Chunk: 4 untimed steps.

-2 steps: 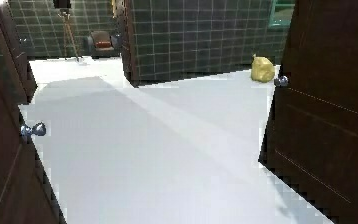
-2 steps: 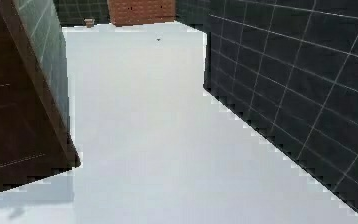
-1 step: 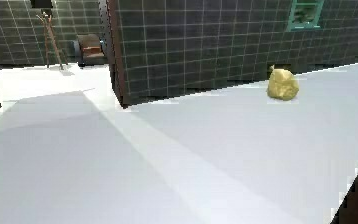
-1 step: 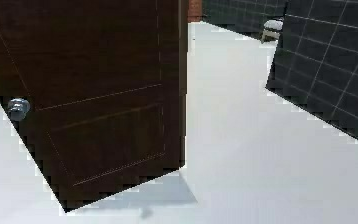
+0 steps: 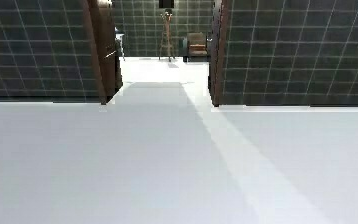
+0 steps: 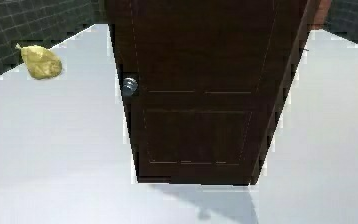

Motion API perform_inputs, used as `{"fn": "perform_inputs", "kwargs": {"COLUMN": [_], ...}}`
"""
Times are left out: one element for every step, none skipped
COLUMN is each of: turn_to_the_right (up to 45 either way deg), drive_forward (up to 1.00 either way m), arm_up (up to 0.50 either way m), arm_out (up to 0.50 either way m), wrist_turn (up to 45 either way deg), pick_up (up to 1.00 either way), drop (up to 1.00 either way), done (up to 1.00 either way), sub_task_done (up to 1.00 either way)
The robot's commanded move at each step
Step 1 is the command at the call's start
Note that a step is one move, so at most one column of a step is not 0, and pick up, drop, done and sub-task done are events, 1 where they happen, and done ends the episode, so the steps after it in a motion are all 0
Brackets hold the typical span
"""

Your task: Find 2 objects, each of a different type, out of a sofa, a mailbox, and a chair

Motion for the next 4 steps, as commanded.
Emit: {"fn": "perform_inputs", "kwargs": {"turn_to_the_right": [0.0, 0.0, -3.0, 0.0], "drive_forward": [1.0, 1.0, 0.0, 0.85], "arm_up": [0.0, 0.0, 0.0, 0.0], "arm_out": [0.0, 0.0, 0.0, 0.0], "wrist_turn": [0.0, 0.0, 0.0, 0.0], "pick_up": [0.0, 0.0, 0.0, 0.0], "drop": [0.0, 0.0, 0.0, 0.0], "done": [0.0, 0.0, 0.0, 0.0], "sub_task_done": [0.0, 0.0, 0.0, 0.0]}}
